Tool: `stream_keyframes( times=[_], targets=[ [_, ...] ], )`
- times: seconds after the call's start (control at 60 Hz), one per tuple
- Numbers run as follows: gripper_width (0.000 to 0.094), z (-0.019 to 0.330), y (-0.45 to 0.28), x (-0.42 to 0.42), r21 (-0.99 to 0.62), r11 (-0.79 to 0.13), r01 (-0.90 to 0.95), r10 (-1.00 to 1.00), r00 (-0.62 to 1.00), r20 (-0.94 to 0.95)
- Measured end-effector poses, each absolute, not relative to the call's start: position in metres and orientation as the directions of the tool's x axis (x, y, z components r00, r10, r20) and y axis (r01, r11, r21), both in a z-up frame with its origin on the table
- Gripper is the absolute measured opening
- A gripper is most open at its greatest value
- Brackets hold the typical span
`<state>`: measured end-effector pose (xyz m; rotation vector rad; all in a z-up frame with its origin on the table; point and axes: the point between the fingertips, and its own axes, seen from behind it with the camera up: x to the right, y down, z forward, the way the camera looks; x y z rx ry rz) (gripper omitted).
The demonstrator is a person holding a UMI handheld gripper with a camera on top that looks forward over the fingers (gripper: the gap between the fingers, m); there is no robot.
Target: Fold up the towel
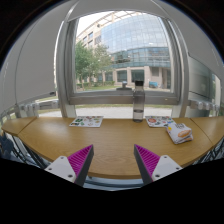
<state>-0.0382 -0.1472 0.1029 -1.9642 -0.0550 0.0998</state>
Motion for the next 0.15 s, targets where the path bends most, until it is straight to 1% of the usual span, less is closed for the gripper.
stream_keyframes(
  times=[0.15],
  targets=[
    [0.0819, 0.1002, -0.1494, -0.0433, -0.923, -0.385, 0.001, 0.08, 0.996, -0.032]
  ],
)
